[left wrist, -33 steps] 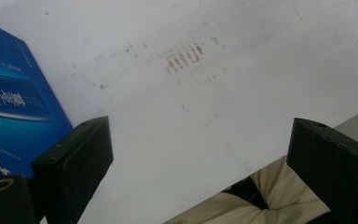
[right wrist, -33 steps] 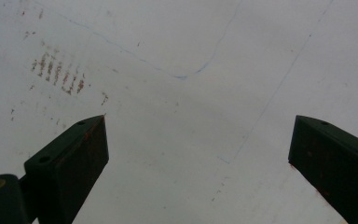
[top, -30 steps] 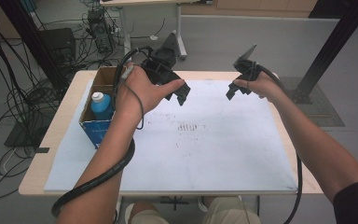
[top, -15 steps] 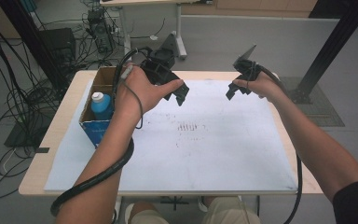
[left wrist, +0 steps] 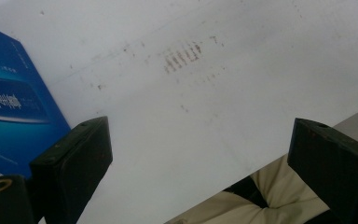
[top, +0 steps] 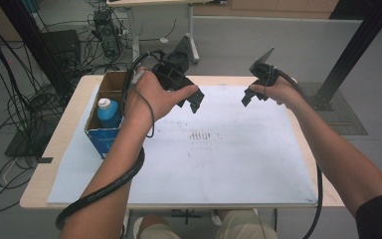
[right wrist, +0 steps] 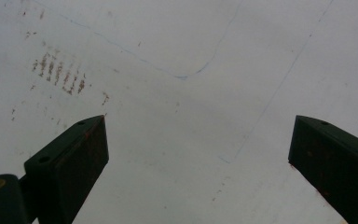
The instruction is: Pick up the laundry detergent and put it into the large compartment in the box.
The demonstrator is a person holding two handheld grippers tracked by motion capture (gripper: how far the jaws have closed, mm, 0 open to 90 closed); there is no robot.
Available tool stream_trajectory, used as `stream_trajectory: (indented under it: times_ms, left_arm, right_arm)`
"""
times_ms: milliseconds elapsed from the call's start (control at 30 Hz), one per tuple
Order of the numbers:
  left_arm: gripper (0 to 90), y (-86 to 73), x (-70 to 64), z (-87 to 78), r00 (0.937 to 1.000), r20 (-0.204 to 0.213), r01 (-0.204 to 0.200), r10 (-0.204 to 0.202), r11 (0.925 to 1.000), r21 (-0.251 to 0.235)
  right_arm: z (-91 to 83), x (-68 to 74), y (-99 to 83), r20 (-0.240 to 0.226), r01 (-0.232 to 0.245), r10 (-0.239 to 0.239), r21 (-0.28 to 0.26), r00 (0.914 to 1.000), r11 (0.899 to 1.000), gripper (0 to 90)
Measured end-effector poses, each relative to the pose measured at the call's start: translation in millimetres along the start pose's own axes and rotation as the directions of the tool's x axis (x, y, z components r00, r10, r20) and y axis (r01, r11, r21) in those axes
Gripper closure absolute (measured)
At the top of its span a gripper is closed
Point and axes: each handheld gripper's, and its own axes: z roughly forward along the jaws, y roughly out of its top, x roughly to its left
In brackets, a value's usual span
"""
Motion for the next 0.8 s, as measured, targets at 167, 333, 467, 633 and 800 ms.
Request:
stream_trajectory:
  times_ms: [167,333,467,633,800]
  left_arm:
    - [6.9,-0.4,-0.1,-0.1,1.0,0.002,0.0,0.0,1.0,0.001]
    - [6.9,-0.6,0.6,0.3,1.0,0.004,0.0,0.0,1.0,-0.001]
    - [6.9,0.1,1.2,1.5,1.0,0.003,-0.001,0.001,1.0,0.002]
    - [6.9,0.5,1.8,3.5,1.0,0.004,-0.001,0.001,1.0,0.004]
    - [6.9,-0.1,1.0,3.2,1.0,0.004,0.0,0.0,1.0,0.004]
  right_arm:
    - [-0.2,1.0,-0.3,0.0,0.003,-0.003,-0.001,1.0,1.0,4.7]
    - [-0.1,1.5,-0.1,-0.001,0.003,-0.003,-0.001,1.0,1.0,4.7]
    - [0.5,1.9,0.4,-0.001,0.002,-0.002,0.0,1.0,1.0,4.7]
    - [1.6,2.0,1.1,0.0,0.004,-0.004,0.003,1.0,1.0,4.7]
    - [0.5,1.8,0.2,0.0,0.001,-0.001,0.0,1.0,1.0,4.7]
